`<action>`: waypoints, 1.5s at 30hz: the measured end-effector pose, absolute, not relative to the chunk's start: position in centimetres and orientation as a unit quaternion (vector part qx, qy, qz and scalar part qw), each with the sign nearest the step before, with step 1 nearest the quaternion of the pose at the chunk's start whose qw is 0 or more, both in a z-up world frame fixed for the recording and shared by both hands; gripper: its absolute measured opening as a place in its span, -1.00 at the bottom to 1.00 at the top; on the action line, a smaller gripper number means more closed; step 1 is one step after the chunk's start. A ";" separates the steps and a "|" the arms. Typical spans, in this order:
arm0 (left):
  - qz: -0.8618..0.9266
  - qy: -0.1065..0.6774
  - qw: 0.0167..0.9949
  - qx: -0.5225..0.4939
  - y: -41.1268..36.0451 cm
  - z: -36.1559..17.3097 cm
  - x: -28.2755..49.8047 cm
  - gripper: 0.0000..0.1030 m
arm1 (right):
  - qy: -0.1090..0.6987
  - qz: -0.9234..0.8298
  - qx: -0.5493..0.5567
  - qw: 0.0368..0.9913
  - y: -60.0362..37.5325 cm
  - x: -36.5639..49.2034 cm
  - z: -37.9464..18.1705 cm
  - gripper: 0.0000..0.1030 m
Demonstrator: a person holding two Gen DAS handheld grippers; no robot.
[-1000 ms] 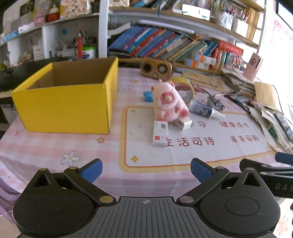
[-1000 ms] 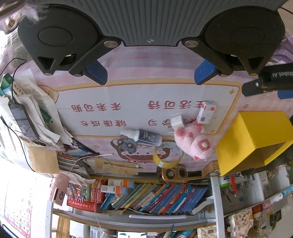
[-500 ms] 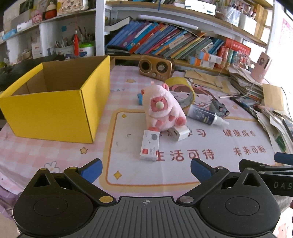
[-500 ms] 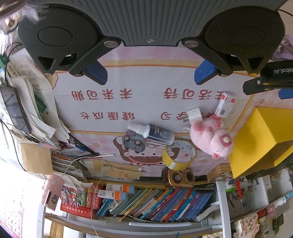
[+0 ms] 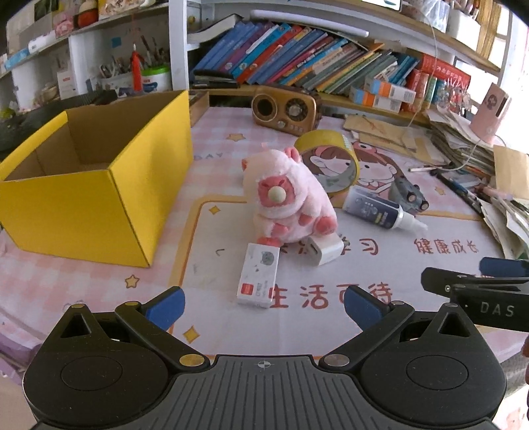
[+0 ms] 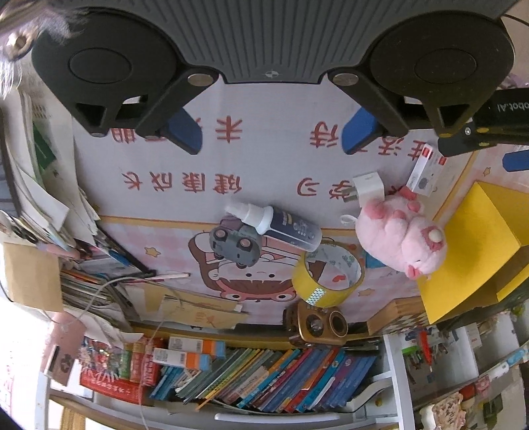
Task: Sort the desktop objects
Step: 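Reach toward the white card box with the left tool and grasp it, then grasp the white charger plug with the right tool while the left tool holds the card box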
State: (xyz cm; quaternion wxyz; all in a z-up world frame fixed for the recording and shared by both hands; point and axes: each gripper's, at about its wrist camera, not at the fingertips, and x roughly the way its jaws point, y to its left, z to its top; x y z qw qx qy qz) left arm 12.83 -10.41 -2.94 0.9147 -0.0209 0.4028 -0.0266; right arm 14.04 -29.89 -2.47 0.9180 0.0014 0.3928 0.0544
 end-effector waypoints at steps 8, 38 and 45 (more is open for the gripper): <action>-0.002 0.418 0.908 -0.013 -10.9 -4.4 15.8 0.53 | 0.401 0.096 0.001 0.911 -30.2 17.0 -3.0 0.63; 0.076 0.422 0.895 -0.120 -6.1 -3.0 13.0 -0.45 | 0.418 0.270 -0.115 0.860 -21.9 22.8 -7.2 0.19; 0.069 0.405 0.906 -0.102 -6.9 -2.2 12.5 -0.45 | 0.405 0.265 -0.114 0.868 -21.6 23.1 -7.1 -0.21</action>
